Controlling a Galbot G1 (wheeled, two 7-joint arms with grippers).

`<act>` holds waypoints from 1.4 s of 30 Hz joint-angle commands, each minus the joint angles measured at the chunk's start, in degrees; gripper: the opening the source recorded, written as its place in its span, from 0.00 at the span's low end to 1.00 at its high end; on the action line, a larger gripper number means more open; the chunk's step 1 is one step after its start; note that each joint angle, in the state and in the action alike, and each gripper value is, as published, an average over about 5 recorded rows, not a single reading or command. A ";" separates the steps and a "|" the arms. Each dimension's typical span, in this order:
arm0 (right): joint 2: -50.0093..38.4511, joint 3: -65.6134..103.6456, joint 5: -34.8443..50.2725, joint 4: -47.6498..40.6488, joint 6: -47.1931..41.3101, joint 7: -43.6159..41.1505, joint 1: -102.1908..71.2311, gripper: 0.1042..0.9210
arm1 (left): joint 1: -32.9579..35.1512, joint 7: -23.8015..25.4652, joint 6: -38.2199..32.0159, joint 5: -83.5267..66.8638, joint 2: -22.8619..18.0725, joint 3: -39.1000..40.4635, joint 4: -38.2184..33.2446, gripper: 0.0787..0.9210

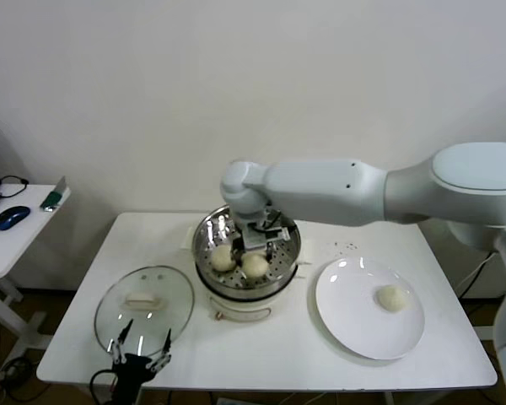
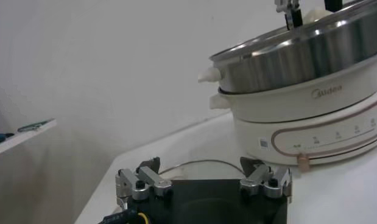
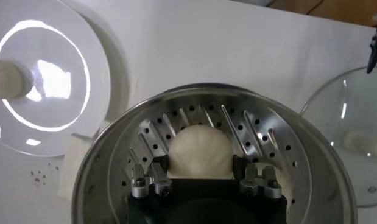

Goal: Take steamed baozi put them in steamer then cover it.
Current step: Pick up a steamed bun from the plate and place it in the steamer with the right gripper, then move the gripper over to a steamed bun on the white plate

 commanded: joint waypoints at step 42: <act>-35.07 -7.41 29.58 4.94 -47.29 9.13 10.62 0.88 | -1.08 -0.32 1.46 -0.69 1.69 0.74 -0.73 0.88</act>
